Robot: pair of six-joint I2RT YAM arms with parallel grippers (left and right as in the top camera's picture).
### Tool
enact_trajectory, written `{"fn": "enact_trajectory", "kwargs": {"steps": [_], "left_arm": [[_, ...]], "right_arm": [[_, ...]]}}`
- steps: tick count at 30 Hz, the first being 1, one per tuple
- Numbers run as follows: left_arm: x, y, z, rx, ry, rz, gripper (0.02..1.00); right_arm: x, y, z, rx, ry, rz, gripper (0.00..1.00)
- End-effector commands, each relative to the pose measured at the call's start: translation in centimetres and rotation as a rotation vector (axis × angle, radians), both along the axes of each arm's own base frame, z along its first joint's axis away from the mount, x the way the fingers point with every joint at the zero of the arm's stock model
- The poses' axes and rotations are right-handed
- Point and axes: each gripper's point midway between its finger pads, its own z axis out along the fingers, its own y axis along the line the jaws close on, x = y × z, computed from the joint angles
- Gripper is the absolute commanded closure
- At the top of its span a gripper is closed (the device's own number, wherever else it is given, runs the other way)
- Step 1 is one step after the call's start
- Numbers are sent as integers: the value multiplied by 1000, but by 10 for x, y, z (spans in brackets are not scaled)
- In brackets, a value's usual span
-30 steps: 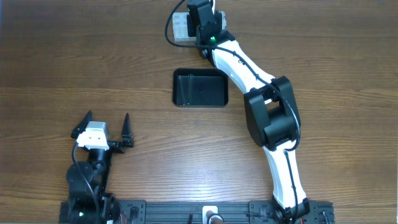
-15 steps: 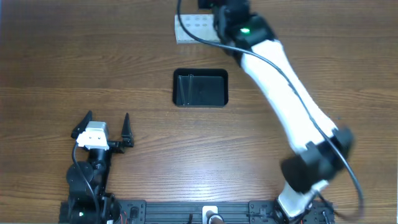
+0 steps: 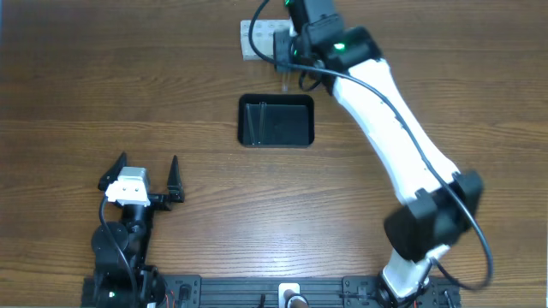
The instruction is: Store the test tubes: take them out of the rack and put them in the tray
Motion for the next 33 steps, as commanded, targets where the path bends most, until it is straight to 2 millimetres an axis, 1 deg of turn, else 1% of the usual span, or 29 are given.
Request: {"fn": "enact_trajectory", "kwargs": {"steps": [1,2,3,4,14,18,24,28,33], "left_arm": [[0,-1,-1,-15,0,-7,18],[0,-1,-1,-15,0,-7,18],[0,-1,-1,-15,0,-7,18],[0,-1,-1,-15,0,-7,18],[0,-1,-1,-15,0,-7,18],[0,-1,-1,-15,0,-7,18],[0,-1,-1,-15,0,-7,18],[0,-1,-1,-15,0,-7,18],[0,-1,-1,-15,0,-7,18]], "right_arm": [[-10,4,-48,13,160,16,989],[-11,4,-54,6,176,15,991],[-11,4,-66,-6,201,14,989],[-10,5,-73,-11,212,13,991],[-10,5,-125,-46,315,-13,989],[-10,5,-134,-46,329,-25,989],[-9,9,-135,-45,322,-28,987],[-8,8,-143,-66,324,-67,978],[-9,9,-149,-68,336,-75,974]]}}
